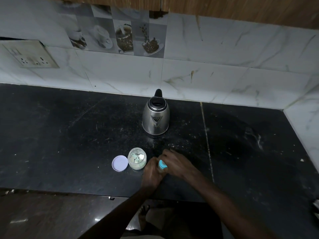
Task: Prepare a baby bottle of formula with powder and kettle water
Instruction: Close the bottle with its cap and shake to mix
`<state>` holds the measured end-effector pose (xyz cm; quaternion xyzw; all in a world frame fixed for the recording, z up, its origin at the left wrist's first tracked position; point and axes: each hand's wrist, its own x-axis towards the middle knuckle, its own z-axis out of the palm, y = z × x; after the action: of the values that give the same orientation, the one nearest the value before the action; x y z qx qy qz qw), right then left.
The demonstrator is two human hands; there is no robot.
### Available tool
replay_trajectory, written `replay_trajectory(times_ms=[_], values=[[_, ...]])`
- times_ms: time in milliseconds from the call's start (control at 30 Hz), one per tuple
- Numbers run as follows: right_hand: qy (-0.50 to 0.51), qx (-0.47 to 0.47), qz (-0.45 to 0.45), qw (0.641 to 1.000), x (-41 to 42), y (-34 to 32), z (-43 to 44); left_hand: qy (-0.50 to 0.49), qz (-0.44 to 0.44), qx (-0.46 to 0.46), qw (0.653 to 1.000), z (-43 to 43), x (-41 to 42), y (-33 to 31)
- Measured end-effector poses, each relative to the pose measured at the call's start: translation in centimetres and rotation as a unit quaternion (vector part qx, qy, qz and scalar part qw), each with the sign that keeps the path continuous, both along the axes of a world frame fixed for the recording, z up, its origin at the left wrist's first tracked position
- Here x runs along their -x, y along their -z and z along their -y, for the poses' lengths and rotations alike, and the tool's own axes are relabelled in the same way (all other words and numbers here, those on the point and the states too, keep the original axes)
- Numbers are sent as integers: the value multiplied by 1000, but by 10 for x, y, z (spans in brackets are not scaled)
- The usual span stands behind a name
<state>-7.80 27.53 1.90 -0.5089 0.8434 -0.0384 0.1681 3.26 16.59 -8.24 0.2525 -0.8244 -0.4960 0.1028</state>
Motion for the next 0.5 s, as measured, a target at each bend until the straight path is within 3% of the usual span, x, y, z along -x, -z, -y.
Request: replay_trajectory(times_ms=[100, 300, 500], values=[[3, -26, -15, 1000, 0, -6, 5, -5, -10, -15, 1000, 0, -1, -2], [-29, 17, 60, 998, 10, -14, -3, -11, 1, -53, 999, -1, -2, -8], [-42, 2, 102, 994, 12, -23, -2, -2, 16, -61, 998, 1, -3, -11]])
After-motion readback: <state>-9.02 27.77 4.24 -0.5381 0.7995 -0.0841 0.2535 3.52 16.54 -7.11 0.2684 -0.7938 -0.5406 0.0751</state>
